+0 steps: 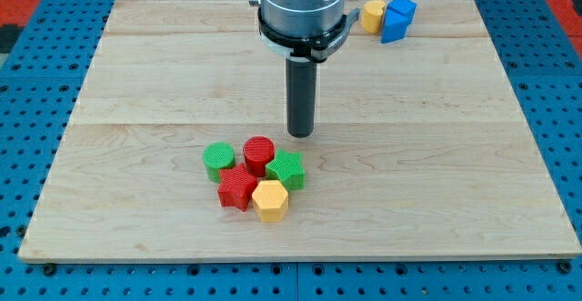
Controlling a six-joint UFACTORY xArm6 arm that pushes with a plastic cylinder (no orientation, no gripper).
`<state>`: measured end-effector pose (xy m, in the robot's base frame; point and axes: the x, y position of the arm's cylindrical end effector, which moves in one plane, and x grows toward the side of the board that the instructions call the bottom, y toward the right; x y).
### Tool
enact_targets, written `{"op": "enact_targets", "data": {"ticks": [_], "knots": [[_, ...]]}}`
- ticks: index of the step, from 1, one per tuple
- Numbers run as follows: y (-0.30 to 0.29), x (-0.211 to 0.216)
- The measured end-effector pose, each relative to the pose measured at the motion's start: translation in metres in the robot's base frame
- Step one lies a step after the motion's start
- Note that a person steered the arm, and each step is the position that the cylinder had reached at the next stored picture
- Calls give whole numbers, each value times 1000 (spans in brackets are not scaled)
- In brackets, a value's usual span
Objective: Separate the yellow hexagon and green star from the group of blocks
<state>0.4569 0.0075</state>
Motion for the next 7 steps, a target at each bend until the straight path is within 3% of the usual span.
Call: {"op": "enact_targets", "data": {"ticks": [1,2,3,4,5,6,7], "knots": [[-5,2],[30,13],[40,71],[45,103],[90,27],[154,-20],[172,-38]]}}
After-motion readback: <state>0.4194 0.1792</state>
